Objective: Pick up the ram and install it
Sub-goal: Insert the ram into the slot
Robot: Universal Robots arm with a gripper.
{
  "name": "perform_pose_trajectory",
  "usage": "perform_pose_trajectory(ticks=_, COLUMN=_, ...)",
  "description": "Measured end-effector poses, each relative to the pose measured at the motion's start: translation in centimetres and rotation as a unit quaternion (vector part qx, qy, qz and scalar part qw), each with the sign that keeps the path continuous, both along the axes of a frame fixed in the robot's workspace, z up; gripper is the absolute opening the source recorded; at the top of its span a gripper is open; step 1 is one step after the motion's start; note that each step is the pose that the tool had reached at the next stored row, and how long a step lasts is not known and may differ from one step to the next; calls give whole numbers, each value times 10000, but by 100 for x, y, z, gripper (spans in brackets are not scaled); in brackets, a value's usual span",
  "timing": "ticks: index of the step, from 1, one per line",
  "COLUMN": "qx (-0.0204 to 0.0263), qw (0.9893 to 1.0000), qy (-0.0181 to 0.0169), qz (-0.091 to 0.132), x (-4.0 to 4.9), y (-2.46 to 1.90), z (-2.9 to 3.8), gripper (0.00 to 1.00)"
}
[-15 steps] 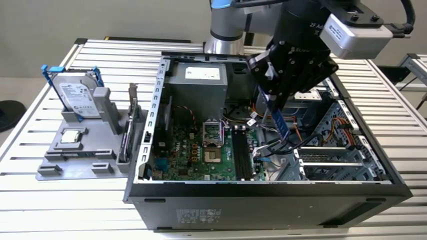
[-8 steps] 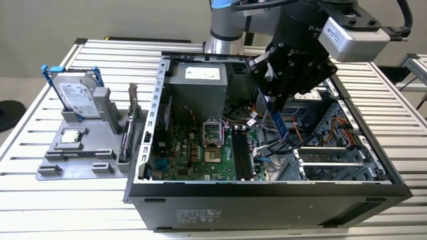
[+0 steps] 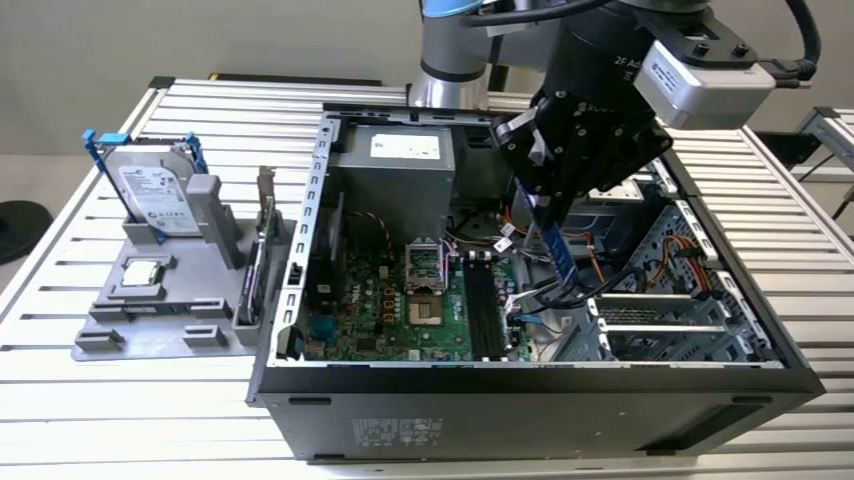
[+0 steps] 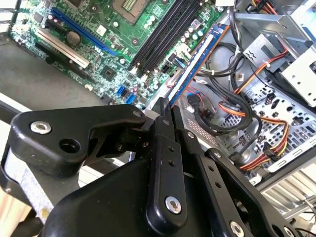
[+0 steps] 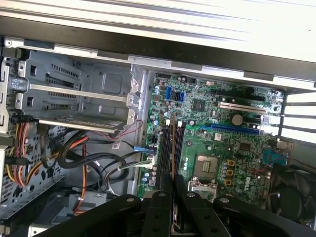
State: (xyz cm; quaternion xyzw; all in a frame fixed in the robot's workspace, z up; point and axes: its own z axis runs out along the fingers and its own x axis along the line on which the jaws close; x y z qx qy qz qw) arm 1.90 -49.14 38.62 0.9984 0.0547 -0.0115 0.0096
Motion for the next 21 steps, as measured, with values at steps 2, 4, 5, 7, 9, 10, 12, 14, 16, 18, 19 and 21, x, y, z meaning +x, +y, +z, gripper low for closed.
perform_pose_trajectory(ticks=2, qx=0, qw=10000, qy=0, qz=-2, x=0, y=0, z=-7, gripper=0)
perform_pose_trajectory(ticks=4, qx=0, qw=10000, qy=0, qz=-4, x=0, y=0, z=-14, gripper=0)
perform_pose_trajectory(ticks=5, qx=1, qw=10000, qy=0, qz=-5, x=0, y=0, z=-17, gripper=0)
perform_pose_trajectory(ticks=7, qx=0, qw=10000, qy=0, qz=-6, x=0, y=0, z=-24, gripper=0)
perform_pose_trajectory(ticks=9, qx=0, qw=10000, qy=0, qz=-7, x=0, y=0, z=-30, gripper=0)
perform_pose_trajectory(ticks=10, qx=0, qw=10000, qy=0, qz=-8, x=0, y=0, z=-33, gripper=0)
perform_pose_trajectory(ticks=12, qx=0, qw=10000, qy=0, qz=-9, x=0, y=0, z=-40, gripper=0)
perform_pose_trajectory(ticks=14, qx=0, qw=10000, qy=0, qz=-11, x=0, y=0, z=-46, gripper=0)
perform_pose_trajectory(ticks=16, qx=0, qw=10000, qy=0, qz=-13, x=0, y=0, z=-53, gripper=0)
perform_pose_trajectory(ticks=18, qx=0, qw=10000, qy=0, qz=-14, x=0, y=0, z=-59, gripper=0)
perform_pose_trajectory(ticks=19, qx=0, qw=10000, qy=0, qz=-14, x=0, y=0, z=-62, gripper=0)
perform_pose_trajectory(ticks=21, qx=0, qw=10000, qy=0, qz=-16, x=0, y=0, z=-69, gripper=0)
